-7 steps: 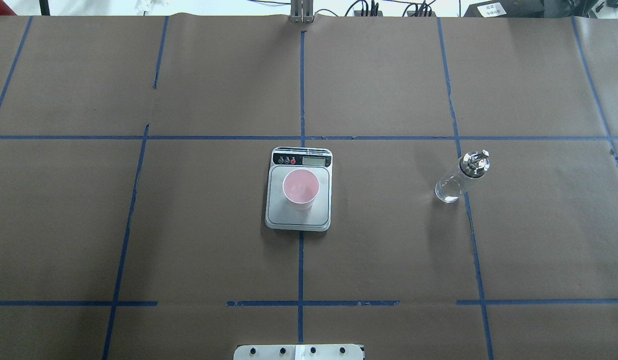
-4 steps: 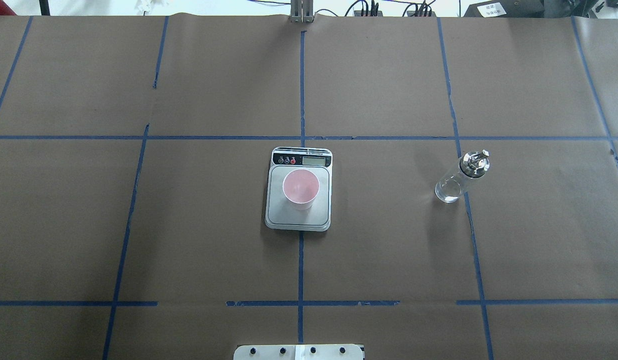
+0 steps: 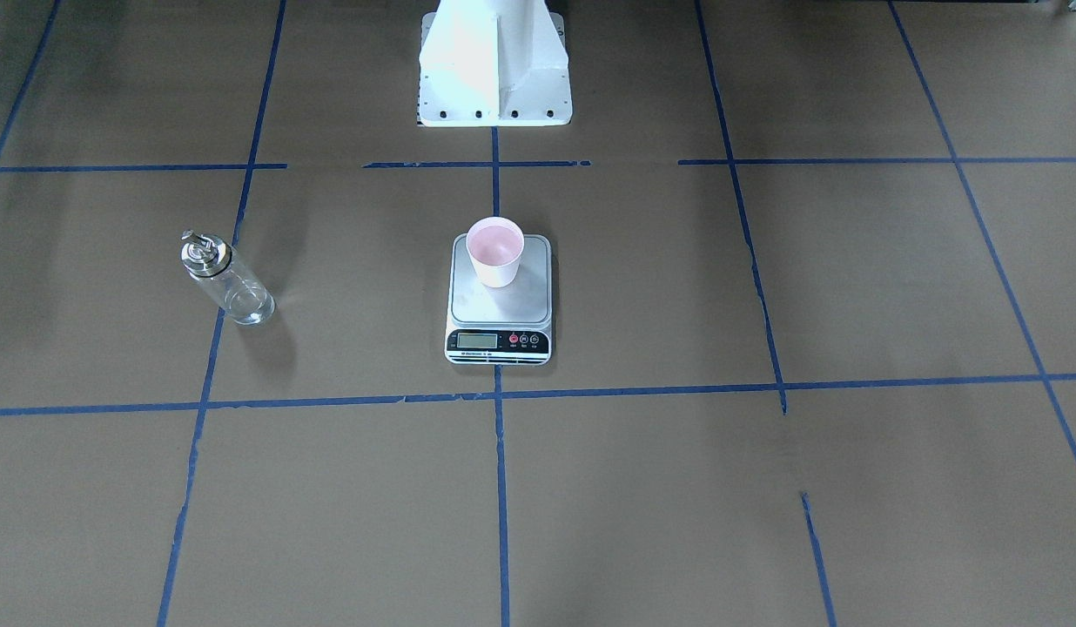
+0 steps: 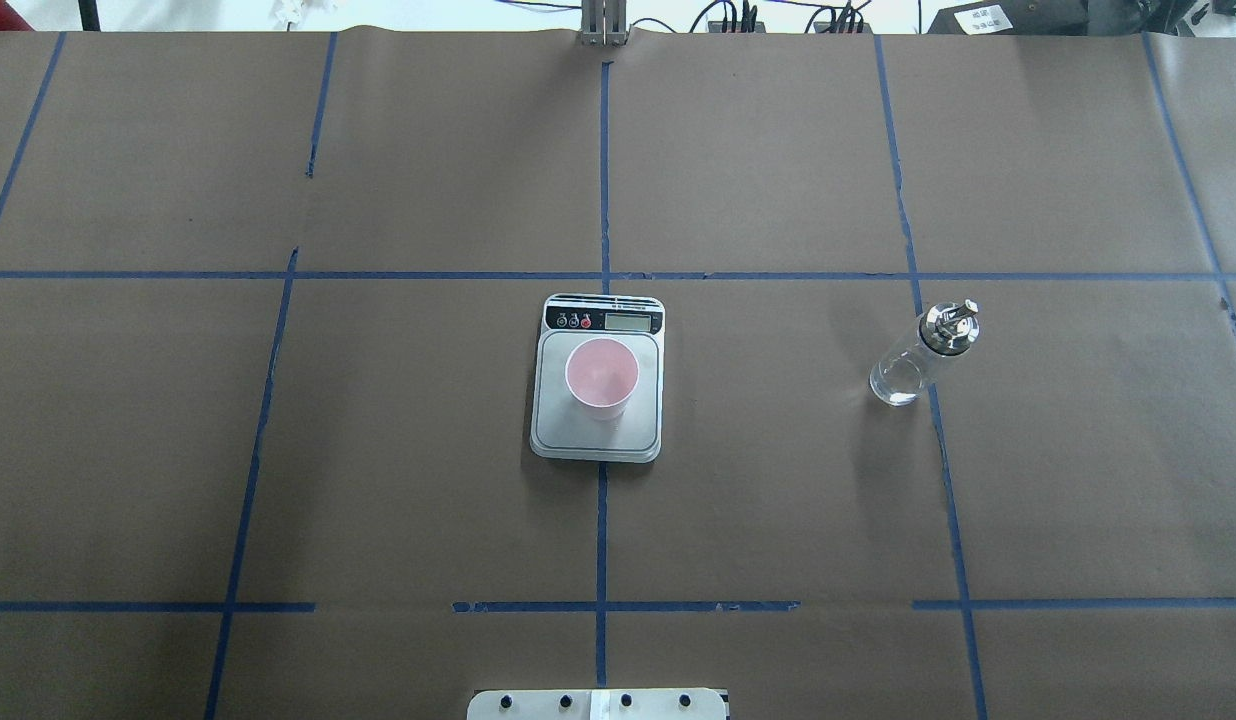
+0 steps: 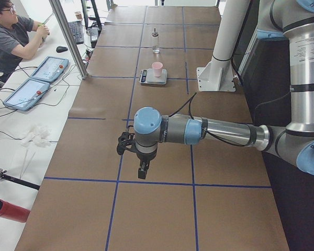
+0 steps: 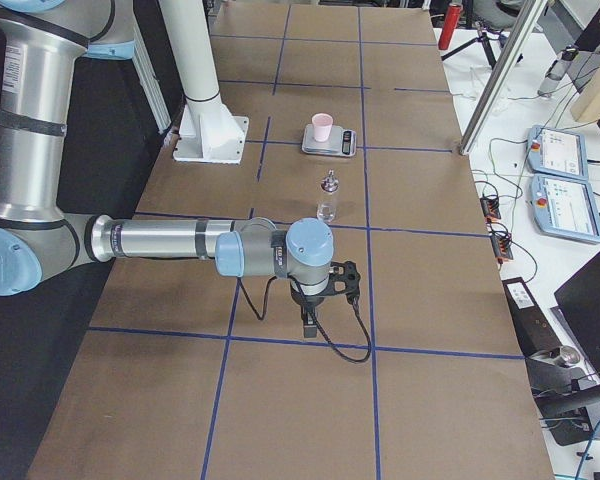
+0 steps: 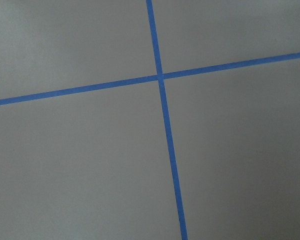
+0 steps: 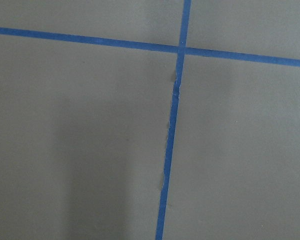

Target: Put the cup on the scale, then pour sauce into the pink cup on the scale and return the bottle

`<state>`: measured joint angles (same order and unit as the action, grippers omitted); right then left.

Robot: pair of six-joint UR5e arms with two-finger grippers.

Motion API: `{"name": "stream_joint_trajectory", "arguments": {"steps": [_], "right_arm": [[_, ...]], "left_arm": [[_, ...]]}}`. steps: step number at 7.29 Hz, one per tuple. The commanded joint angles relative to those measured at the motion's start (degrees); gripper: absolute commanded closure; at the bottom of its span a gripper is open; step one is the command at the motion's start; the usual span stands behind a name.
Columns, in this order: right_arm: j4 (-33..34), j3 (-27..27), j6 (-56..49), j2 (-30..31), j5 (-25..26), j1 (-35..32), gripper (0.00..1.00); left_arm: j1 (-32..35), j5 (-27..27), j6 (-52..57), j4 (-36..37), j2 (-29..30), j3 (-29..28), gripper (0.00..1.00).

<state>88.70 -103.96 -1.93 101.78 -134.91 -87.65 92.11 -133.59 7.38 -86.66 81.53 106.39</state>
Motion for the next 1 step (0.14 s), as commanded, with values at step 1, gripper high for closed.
{"name": "stream_joint_trajectory", "arguments": {"steps": [1], "right_arm": [[-0.1,0.1,-0.1,0.0,0.0,0.0,0.00]], "left_arm": [[0.0,0.0,0.0,-0.1,0.0,0.0,0.00]]}}
